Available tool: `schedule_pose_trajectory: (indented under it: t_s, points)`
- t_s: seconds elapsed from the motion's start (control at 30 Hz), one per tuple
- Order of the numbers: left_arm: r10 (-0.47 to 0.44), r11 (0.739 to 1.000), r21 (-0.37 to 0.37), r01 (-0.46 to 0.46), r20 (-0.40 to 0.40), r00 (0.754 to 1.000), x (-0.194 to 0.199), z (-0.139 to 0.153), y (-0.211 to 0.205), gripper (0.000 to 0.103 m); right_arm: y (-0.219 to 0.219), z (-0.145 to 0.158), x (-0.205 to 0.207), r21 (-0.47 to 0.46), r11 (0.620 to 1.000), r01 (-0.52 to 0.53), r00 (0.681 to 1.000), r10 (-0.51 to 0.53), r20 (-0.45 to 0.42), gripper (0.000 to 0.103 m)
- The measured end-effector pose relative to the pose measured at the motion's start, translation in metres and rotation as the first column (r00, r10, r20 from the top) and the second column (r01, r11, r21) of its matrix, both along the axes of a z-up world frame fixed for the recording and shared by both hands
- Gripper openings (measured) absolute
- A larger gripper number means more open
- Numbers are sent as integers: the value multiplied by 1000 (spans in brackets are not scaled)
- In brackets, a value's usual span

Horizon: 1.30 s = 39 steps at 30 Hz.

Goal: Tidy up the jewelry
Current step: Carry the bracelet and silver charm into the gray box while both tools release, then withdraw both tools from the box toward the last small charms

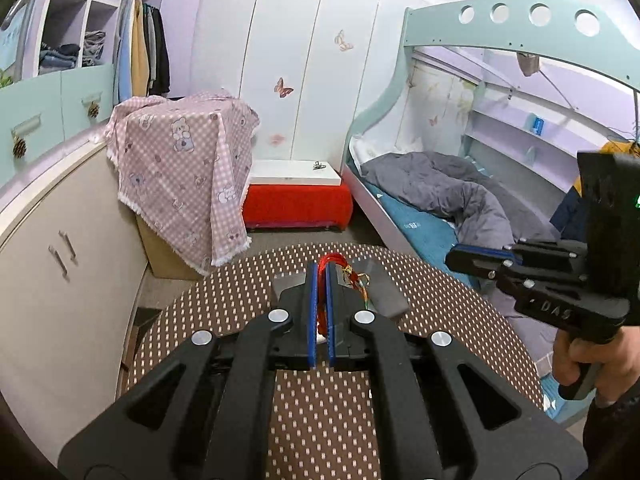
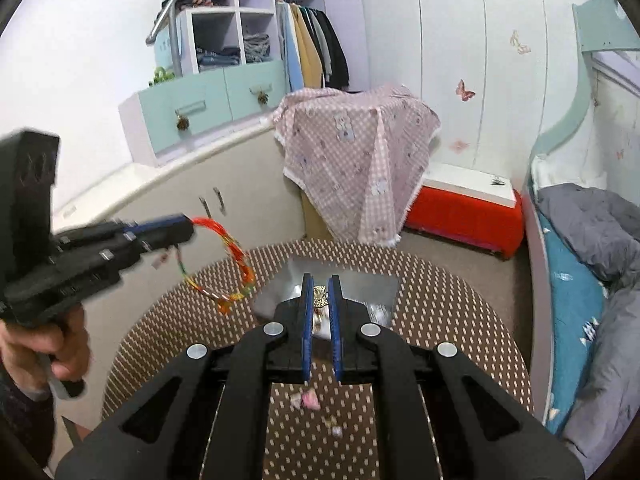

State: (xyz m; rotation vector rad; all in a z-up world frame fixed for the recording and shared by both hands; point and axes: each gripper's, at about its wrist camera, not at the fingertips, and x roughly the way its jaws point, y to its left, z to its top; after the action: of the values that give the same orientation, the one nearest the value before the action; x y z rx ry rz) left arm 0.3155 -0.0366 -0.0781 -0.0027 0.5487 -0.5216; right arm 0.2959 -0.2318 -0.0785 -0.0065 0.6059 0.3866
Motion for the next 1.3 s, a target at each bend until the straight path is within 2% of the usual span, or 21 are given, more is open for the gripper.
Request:
schedule_pose_trajectory:
  t_s: [0.17, 0.43, 0.5, 0.53, 0.57, 0.6, 0.63, 0.67, 0.73, 0.87, 0.97, 1.3]
  points:
    - [4, 1000, 9, -4, -14, 1000, 24, 1, -10, 3, -1, 3, 26, 6, 1000, -9, 999, 9, -33, 6]
    - [16, 997, 74, -11, -65, 998, 53, -17, -31, 4, 2, -20, 68, 41, 999, -12, 989, 18, -147, 6]
    - [26, 996, 90, -19, -81, 996, 58, -22, -32, 5, -1, -25, 76, 63, 998, 2, 984, 9, -178, 8]
    - [39, 994, 101, -30, -92, 995, 62, -23, -32, 6, -4, -27, 80, 73, 997, 23, 981, -8, -193, 15]
    - [55, 993, 114, -43, -101, 993, 64, -25, -30, 21, -7, -28, 82, 83, 996, 43, 979, -25, -200, 34]
    - [69, 991, 120, -57, -101, 992, 64, -25, -29, 70, -11, -30, 83, 98, 993, 59, 978, -38, -204, 44]
    - [95, 990, 114, -86, -79, 992, 61, -23, -26, 89, -15, -30, 82, 114, 991, 74, 978, -49, -202, 67]
    - [112, 990, 90, -108, -40, 993, 56, -19, -22, 95, -18, -29, 80, 121, 989, 89, 979, -64, -193, 78]
    - [113, 992, 68, -110, -35, 993, 52, -14, -16, 95, -22, -27, 77, 136, 986, 99, 980, -73, -184, 81]
    - [146, 987, 66, -145, -11, 989, 45, -7, -10, 95, -26, -21, 69, 143, 982, 124, 982, -100, -162, 94]
    - [173, 984, 52, -173, 3, 985, 35, 1, -4, 95, -31, -13, 61, 155, 978, 140, 983, -119, -140, 95]
    - [184, 982, 28, -187, 75, 980, -3, 22, -1, 96, -41, 13, 26, 159, 974, 163, 986, -156, -60, 95]
